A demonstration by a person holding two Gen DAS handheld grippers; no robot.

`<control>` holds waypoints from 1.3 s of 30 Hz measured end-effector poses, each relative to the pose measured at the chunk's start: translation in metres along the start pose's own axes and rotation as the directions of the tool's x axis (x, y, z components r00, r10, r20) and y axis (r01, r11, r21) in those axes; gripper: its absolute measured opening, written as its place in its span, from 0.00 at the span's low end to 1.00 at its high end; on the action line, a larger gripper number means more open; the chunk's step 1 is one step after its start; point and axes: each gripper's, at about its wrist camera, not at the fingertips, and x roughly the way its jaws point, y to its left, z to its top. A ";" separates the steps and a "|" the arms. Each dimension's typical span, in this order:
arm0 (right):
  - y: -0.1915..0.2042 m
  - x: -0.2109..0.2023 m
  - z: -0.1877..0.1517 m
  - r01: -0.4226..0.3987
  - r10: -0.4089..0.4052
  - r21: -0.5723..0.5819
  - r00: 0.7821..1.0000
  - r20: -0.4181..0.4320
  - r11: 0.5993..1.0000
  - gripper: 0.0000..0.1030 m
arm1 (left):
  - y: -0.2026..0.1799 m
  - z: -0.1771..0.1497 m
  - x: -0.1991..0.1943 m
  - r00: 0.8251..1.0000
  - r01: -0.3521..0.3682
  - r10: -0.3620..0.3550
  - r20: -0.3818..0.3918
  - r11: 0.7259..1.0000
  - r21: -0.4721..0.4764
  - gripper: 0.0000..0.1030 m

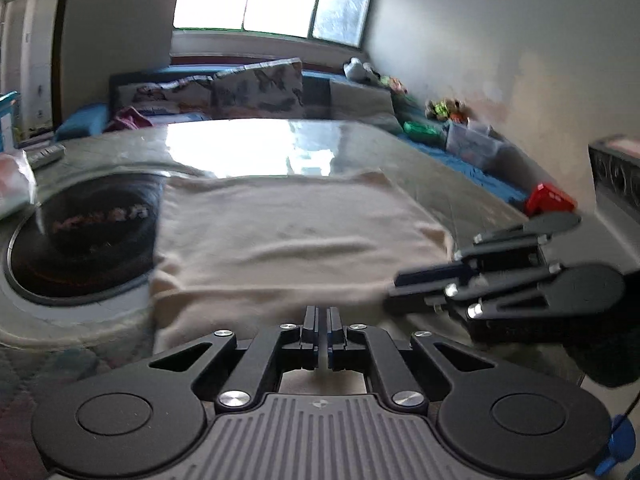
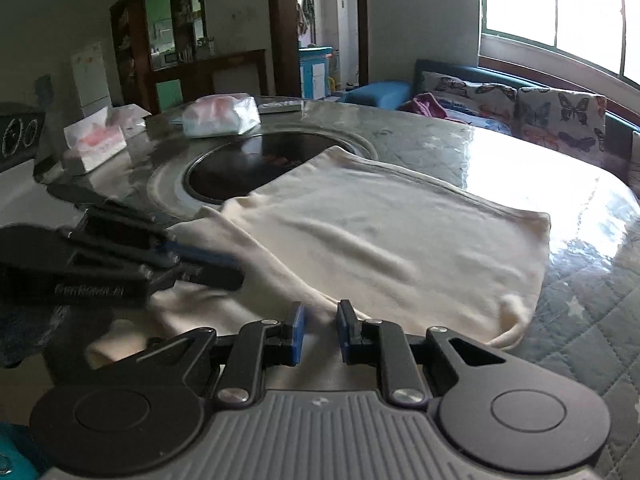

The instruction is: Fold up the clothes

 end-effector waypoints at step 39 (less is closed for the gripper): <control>0.008 -0.066 -0.034 0.010 -0.016 -0.077 0.997 -0.077 0.997 0.21 | -0.029 -0.061 -0.079 1.000 -0.012 0.008 0.011 0.910 0.413 0.45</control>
